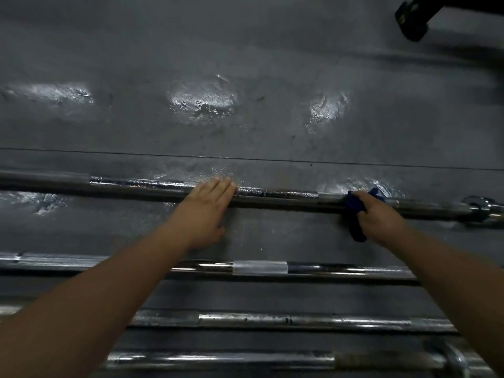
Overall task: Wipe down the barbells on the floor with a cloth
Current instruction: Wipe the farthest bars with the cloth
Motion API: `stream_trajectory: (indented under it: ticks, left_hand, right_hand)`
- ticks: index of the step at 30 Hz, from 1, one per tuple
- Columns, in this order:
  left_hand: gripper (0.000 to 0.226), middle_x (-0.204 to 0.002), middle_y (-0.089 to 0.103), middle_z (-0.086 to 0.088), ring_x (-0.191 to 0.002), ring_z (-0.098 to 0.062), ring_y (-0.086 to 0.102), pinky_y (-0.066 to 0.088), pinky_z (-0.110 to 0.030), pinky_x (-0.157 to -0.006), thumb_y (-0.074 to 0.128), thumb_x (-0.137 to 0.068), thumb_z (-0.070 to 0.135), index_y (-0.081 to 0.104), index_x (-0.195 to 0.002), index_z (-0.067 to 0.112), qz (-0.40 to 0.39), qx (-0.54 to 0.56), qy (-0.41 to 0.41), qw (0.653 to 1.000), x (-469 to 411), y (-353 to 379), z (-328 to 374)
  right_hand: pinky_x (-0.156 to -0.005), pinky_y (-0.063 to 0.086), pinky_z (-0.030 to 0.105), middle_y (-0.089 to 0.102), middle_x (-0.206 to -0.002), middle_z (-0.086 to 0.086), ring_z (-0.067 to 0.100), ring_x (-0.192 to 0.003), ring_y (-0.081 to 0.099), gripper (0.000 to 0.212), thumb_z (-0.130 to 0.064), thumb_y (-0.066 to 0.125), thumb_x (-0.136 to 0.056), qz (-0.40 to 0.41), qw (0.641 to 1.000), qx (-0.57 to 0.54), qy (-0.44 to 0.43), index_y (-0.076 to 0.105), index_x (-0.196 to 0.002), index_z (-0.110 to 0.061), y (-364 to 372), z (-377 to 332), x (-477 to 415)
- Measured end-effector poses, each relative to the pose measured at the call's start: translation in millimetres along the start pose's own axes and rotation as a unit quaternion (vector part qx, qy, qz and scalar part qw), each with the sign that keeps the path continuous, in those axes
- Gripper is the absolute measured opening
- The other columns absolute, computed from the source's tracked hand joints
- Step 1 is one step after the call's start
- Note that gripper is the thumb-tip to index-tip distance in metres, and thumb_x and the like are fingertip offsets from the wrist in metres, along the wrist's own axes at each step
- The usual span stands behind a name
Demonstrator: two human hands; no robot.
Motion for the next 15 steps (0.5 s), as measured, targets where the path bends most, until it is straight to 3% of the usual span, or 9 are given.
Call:
stream_trajectory:
  ticks: [2, 8, 12, 15]
  left_hand:
    - [0.106, -0.166, -0.01, -0.004, -0.153, -0.022, -0.008, -0.007, -0.039, -0.122, 0.061, -0.085, 0.046, -0.01, -0.158, 0.017, -0.003, 0.008, -0.005, 1.0, -2, 3, 0]
    - [0.113, -0.167, -0.009, -0.004, -0.153, -0.022, -0.007, -0.003, -0.042, -0.124, 0.063, -0.082, 0.055, -0.01, -0.158, 0.017, 0.001, -0.004, -0.01, 1.0, -13, 12, 0]
    - [0.111, -0.166, -0.008, -0.002, -0.153, -0.021, -0.005, -0.001, -0.041, -0.124, 0.064, -0.082, 0.054, -0.009, -0.158, 0.019, -0.006, 0.001, -0.003, 1.0, -12, 9, -2]
    - [0.112, -0.167, -0.004, -0.003, -0.153, -0.022, -0.002, -0.001, -0.04, -0.124, 0.067, -0.079, 0.051, -0.006, -0.158, 0.019, 0.003, 0.01, 0.006, 1.0, -10, 10, -1]
  right_hand:
    - [-0.084, 0.047, 0.036, 0.06, -0.122, 0.016, 0.034, -0.096, 0.06, 0.052, -0.004, 0.042, -0.092, 0.035, 0.999, -0.023, -0.002, 0.046, -0.14, -0.025, 4, -1, -8]
    - [-0.092, 0.044, 0.042, 0.052, -0.117, 0.024, 0.043, -0.104, 0.053, 0.037, -0.003, 0.046, -0.083, 0.249, 0.961, -0.122, -0.015, 0.062, -0.115, -0.012, 25, -37, 2]
    - [-0.099, 0.041, 0.045, 0.059, -0.117, 0.013, 0.037, -0.119, 0.047, 0.031, -0.008, 0.049, -0.084, 0.216, 0.965, -0.08, -0.124, 0.06, -0.111, -0.018, 46, -103, 19]
    - [-0.088, 0.044, 0.037, 0.064, -0.113, 0.008, 0.032, -0.107, 0.055, 0.042, -0.007, 0.054, -0.079, 0.148, 0.966, 0.007, -0.21, 0.06, -0.117, -0.024, 23, -81, 13]
Point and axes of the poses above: each hand's wrist, its own x-axis away from the middle knuckle, its own y-axis out of the palm, z = x × y, the point moved 7 cm from there along -x, towards the middle knuckle
